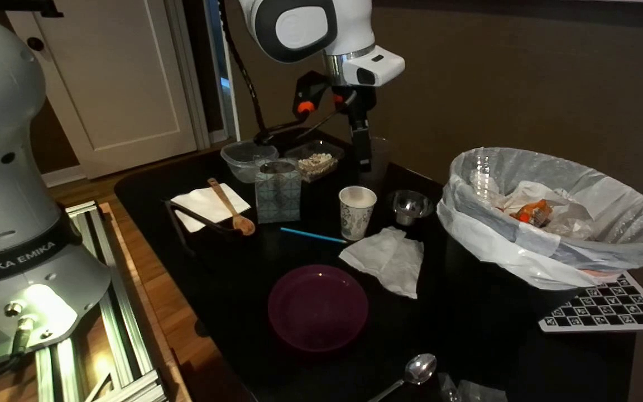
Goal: Set the cup straight
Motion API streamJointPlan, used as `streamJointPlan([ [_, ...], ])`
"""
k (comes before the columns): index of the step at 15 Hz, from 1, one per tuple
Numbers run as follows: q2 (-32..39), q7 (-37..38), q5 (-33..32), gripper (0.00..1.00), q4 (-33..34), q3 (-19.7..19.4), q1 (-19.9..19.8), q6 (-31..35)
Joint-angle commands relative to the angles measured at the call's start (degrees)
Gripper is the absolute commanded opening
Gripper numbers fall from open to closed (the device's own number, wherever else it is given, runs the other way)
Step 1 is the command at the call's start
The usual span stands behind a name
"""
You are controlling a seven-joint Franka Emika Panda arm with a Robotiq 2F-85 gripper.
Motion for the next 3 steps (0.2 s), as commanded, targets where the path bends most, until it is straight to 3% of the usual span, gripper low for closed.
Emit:
streamJointPlan([
  [1,-0.11,0.0,-0.02,1.0,-0.01,-0.07,0.01,-0.03],
  [3,-0.15,0.0,-0.03,1.0,-0.02,-0.12,0.01,-0.04],
])
